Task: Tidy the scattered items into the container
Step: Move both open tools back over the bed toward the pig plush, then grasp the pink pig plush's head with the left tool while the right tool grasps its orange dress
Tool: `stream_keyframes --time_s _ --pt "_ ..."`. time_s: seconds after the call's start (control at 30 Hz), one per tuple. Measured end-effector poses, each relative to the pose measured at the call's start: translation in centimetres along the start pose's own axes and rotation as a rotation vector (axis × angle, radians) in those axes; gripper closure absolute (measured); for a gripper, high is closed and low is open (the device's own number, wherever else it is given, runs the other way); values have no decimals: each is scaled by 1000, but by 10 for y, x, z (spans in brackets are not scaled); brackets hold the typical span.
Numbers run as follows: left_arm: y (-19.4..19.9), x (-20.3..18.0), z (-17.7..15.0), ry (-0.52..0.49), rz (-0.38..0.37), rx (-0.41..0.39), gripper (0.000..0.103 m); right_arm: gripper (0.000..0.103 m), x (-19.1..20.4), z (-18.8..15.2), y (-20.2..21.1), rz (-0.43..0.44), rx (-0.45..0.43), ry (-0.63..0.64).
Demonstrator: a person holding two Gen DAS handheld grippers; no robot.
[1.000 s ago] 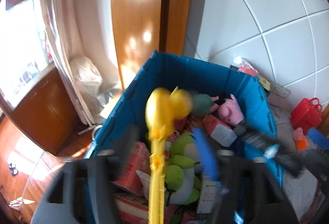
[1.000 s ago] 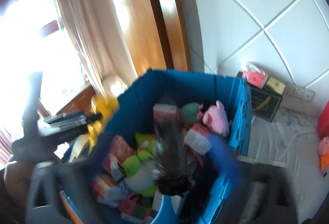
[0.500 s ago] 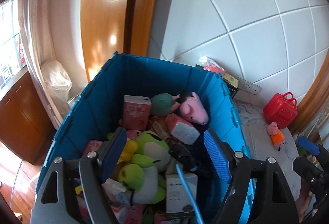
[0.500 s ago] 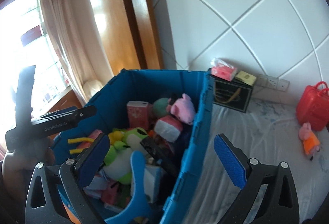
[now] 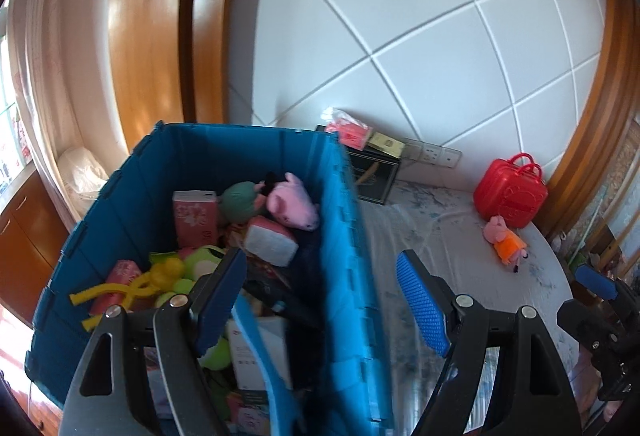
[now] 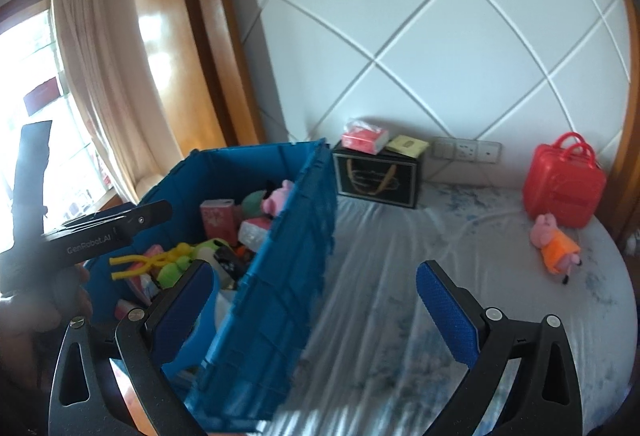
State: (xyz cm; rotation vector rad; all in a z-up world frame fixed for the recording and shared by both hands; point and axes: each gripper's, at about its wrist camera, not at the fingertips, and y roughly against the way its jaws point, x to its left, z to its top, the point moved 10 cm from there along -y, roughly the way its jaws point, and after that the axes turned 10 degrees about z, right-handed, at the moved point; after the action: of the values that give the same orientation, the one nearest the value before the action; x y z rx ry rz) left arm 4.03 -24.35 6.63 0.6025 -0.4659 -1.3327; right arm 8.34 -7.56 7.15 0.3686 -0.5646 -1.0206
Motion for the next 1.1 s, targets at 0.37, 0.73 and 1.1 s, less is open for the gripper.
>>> stream_keyframes --time_s 0.37,0.73,1.1 --pt "15 -165 -55 -103 -95 45 26 0 -137 -49 104 -126 11 -75" --pt "-59 -316 -55 -257 -248 86 26 0 -305 -92 135 -335 25 -182" --pt "-198 -463 -48 -379 -356 176 26 0 -433 -119 75 -432 74 -211"
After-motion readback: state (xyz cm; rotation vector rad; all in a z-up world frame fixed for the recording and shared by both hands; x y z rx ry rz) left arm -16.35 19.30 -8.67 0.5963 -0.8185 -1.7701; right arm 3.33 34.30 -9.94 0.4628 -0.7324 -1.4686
